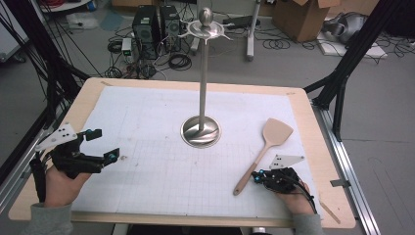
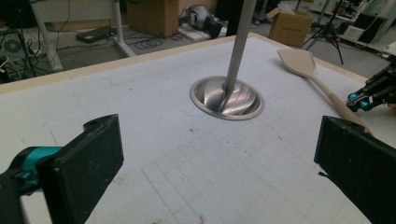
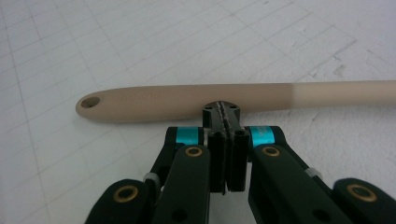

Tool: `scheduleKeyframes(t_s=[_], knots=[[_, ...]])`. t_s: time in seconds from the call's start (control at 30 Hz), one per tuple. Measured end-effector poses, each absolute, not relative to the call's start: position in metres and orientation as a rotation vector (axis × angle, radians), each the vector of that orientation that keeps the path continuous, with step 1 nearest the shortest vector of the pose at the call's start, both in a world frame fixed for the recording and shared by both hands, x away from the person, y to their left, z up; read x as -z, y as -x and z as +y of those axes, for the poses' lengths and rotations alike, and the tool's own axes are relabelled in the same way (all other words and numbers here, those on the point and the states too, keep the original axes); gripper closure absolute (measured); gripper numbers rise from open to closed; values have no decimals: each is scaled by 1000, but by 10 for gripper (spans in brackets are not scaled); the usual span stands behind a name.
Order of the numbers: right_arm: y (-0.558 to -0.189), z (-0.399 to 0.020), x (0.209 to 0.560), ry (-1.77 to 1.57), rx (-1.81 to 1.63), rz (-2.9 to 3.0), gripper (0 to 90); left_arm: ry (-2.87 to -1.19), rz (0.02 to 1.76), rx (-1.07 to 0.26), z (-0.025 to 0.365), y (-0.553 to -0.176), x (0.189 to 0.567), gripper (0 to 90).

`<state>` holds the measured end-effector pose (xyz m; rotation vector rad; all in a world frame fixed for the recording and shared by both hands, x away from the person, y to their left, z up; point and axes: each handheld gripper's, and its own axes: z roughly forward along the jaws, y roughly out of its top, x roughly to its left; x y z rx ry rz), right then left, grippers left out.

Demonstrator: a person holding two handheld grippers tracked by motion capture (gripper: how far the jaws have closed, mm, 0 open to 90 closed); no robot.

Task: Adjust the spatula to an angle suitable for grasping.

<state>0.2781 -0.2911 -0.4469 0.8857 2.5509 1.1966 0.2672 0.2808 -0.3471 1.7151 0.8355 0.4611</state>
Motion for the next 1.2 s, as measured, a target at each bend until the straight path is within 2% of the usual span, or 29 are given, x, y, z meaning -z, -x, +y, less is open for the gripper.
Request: scheduleKeyframes(t_s=[1.2], knots=[[-312,-233,444,-966,-1095,2471,900,-1689,869,-493,297,-256,346,17]])
